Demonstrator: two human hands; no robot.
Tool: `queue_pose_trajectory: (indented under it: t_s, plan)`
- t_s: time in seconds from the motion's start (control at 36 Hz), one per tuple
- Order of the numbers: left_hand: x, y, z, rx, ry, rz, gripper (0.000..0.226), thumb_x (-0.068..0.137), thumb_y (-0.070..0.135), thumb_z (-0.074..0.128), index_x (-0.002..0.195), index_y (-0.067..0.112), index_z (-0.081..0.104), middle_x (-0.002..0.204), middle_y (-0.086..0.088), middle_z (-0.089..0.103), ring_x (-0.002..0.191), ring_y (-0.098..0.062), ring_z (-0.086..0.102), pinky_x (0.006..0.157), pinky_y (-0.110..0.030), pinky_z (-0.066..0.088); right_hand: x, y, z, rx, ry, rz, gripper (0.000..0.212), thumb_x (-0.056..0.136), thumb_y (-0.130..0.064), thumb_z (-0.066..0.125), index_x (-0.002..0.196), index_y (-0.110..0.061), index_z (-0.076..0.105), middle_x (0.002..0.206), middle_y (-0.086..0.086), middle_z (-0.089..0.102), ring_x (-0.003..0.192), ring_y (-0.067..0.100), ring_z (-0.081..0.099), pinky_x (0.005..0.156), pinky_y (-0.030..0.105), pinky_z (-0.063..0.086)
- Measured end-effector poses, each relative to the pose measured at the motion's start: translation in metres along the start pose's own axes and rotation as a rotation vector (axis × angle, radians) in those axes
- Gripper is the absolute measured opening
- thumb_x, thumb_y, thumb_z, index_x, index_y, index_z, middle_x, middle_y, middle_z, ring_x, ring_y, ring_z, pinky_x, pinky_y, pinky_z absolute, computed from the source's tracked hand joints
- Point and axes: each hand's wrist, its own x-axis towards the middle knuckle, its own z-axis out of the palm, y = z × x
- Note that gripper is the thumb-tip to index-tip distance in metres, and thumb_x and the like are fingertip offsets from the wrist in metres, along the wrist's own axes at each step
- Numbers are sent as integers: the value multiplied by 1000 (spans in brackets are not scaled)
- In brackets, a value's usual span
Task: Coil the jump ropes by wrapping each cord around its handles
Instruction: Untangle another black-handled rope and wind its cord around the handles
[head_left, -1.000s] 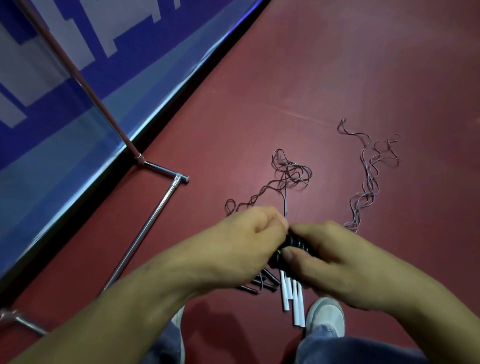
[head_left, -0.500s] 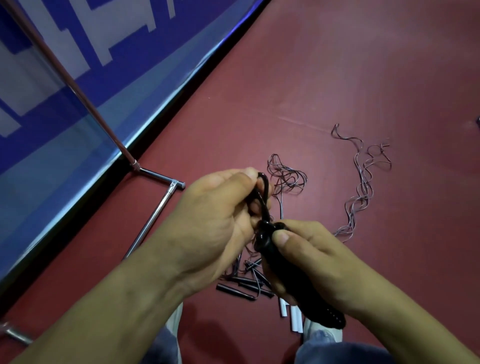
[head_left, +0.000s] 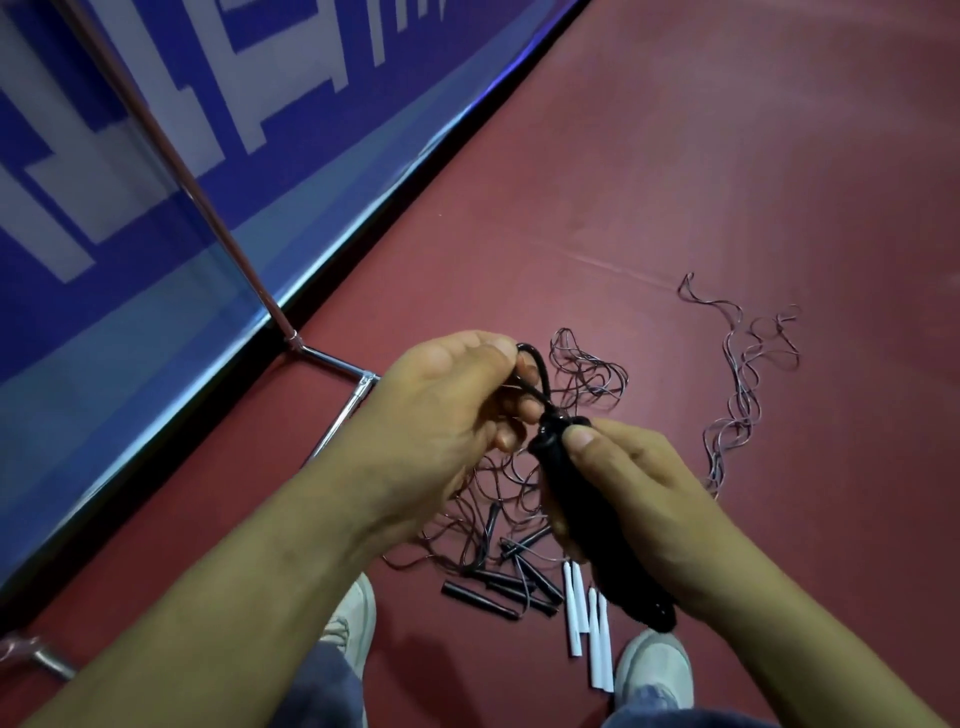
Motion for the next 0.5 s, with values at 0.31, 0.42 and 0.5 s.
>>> queue_pose_trajectory:
  t_s: [0.31,0.42,0.5]
  plan:
    - [-22,63,-5,348,122,265,17,104,9,52,92,1,62,74,-5,68,61,-16,55,56,-22,48,-7,-49,42,-237,91,-215,22,92,-45,53,110,-40,64,80,-5,68,69,10,63,65,33,52]
    - [-43,115,-13,530,138,360,13,101,6,58,109,8,66,78,-5,73,68,-21,63,68,-29,55,-11,-84,66,-205,67,-282,19,93,-44,52,96,-29,63,80,14,65,63,17,59,57,29,51]
    - [-63,157,-25,761,128,443,21,97,6,62,108,20,73,84,-2,77,81,-22,73,82,-33,61,-12,-108,85,-234,59,-340,19,97,-44,56,92,-27,64,78,15,66,62,19,62,58,34,51]
